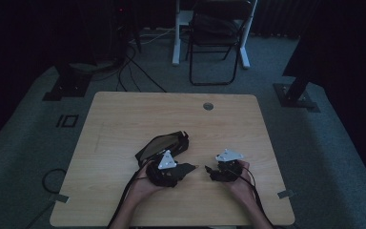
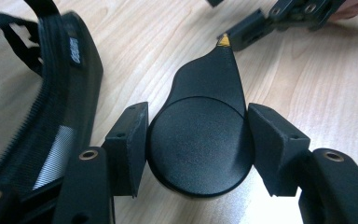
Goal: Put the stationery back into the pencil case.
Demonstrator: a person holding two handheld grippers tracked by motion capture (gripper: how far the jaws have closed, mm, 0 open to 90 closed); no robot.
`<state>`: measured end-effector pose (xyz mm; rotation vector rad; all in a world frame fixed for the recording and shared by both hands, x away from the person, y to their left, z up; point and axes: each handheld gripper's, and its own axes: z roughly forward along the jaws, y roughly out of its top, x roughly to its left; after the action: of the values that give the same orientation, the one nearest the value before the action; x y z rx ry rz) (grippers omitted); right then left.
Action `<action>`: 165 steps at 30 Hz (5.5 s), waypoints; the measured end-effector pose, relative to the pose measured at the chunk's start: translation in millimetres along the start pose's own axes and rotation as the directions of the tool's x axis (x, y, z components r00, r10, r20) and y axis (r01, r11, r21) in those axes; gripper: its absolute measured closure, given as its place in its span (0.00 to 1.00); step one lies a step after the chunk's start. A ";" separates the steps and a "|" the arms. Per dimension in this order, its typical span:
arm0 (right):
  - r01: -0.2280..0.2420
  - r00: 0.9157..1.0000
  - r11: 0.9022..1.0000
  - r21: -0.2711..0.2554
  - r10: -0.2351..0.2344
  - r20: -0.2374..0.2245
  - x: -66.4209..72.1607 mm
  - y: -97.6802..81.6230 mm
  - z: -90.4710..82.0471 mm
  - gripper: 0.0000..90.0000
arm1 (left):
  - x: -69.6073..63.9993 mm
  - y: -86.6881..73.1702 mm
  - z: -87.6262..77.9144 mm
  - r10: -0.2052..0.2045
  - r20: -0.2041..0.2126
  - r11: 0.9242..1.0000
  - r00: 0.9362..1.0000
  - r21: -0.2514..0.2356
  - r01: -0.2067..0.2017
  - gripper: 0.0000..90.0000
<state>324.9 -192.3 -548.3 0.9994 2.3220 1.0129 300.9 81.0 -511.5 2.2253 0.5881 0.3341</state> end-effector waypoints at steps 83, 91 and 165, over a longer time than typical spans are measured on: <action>-0.070 0.997 0.997 0.027 0.071 -0.033 -22.4 -22.0 0.2 0.27 | 35.6 28.6 -64.9 -0.026 -0.053 0.995 0.998 -0.093 0.021 0.46; -0.073 0.996 0.997 0.017 0.074 -0.040 -24.1 -23.6 0.8 0.25 | 39.0 29.4 -69.5 -0.029 -0.064 0.995 0.998 -0.102 0.023 0.46; -0.067 0.997 0.998 0.016 0.068 -0.049 -25.3 -23.9 0.7 0.25 | 69.3 26.6 -62.3 -0.085 -0.191 0.991 0.978 -0.116 0.064 0.46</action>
<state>331.1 -222.4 -564.7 1.0763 2.3531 1.0594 342.4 140.7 -447.4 2.0733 0.7385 0.5383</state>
